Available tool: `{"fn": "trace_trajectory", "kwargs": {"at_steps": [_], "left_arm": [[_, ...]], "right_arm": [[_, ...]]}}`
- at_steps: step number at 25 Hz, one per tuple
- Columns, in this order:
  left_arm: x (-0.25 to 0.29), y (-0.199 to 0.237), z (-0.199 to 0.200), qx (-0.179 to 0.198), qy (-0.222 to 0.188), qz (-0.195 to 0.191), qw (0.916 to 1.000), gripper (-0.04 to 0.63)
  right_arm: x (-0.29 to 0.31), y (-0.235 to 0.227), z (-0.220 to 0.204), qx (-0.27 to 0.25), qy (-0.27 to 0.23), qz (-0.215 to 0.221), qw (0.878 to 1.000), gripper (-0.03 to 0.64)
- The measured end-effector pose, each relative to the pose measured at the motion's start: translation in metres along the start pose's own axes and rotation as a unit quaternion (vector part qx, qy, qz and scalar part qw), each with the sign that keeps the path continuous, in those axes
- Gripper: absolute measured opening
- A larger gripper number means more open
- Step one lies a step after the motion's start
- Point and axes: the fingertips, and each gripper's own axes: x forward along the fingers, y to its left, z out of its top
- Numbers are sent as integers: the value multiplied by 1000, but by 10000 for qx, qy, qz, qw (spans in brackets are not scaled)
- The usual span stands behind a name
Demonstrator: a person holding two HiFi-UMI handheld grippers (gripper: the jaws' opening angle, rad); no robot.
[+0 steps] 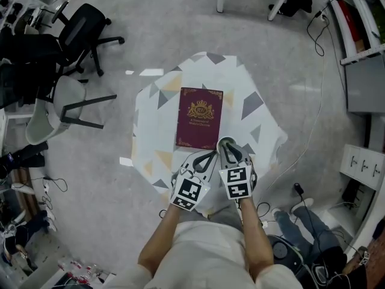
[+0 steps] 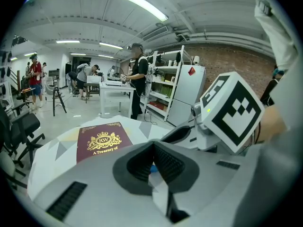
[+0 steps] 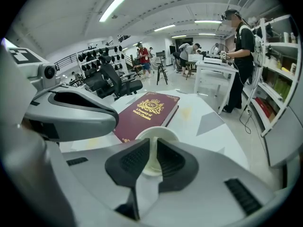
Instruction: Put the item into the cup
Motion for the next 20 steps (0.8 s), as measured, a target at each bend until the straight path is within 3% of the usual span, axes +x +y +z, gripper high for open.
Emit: {"fn": "trace_trajectory", "kwargs": {"at_steps": [10,20], "left_arm": [[-12,-4,5,113,-81,28,9999,12],[-27,-3,18,254,-270,70,9993,12]], "right_arm": [[-5,5,1,-199,-75,-106,9997,94],[-31,7,15,-243,-376,-280,9986,92]]}}
